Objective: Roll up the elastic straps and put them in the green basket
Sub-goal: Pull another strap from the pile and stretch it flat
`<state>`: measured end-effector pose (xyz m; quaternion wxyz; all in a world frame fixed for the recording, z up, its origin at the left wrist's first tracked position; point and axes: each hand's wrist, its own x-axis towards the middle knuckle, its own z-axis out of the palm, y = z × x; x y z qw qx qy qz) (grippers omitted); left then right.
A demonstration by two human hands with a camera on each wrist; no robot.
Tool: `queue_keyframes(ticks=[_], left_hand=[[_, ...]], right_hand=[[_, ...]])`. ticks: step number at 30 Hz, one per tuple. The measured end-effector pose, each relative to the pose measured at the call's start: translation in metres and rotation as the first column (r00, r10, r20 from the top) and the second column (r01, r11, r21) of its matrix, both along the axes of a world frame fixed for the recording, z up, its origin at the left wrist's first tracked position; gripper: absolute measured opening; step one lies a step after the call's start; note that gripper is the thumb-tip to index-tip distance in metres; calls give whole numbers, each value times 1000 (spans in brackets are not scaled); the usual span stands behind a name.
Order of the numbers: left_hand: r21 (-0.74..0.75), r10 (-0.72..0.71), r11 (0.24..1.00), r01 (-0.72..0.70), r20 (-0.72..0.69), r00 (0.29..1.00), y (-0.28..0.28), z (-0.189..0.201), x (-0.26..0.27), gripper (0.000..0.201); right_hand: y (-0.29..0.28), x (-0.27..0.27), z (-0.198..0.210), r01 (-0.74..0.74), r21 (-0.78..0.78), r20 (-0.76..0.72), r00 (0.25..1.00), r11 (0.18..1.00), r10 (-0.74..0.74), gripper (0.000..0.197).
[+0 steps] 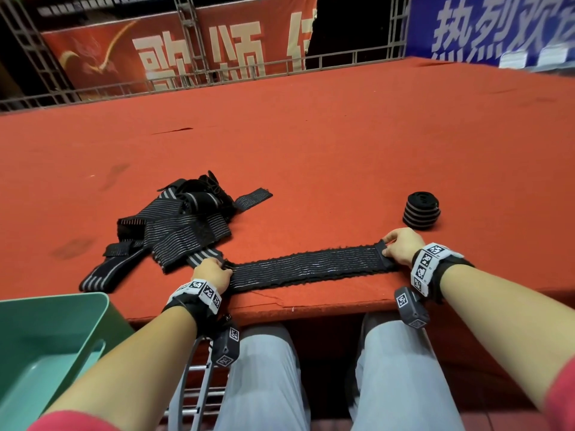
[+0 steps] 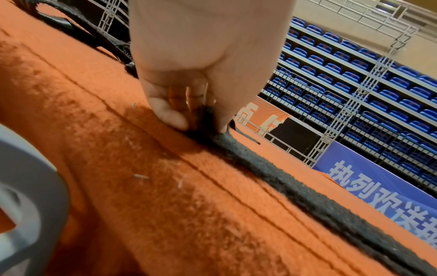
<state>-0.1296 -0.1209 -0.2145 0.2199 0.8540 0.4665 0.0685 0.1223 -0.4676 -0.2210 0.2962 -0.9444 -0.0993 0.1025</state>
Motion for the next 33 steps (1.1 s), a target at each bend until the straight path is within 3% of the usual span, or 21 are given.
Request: queue_keyframes(ticks=[4,9,13,16,20,24,29,33], left_hand=[[39,-41,998,42,-30,999,1,1,1,21],[198,-71,977,77,-37,997,-5,7,9,44],[198,-284,937,289,-54,957,-18,9,29,32],[160,-393,901,404,-99,914,-31,5,42,36],[131,-469,861,492,-170,867,-45,0,55,46],[94,-500,838,538,-262,825,-46,2,61,47],[19,-513,837,546,-320,797,-47,9,64,52],[-107,-597,795,597,-306,741,-53,15,64,39]], right_hand=[[-1,-6,3,-5,-58,34,999,998,7,28],[4,-12,14,-18,-151,-47,999,988,11,34],[7,-13,19,-16,-186,-110,994,982,-4,42],[9,-12,19,-14,-183,-134,991,983,-11,43],[10,-13,19,-4,-107,-156,988,994,-12,28],[8,-12,27,45,35,-110,993,998,-41,35],[11,-12,35,137,221,-163,981,965,-102,23],[10,-9,39,190,267,-120,979,945,-163,20]])
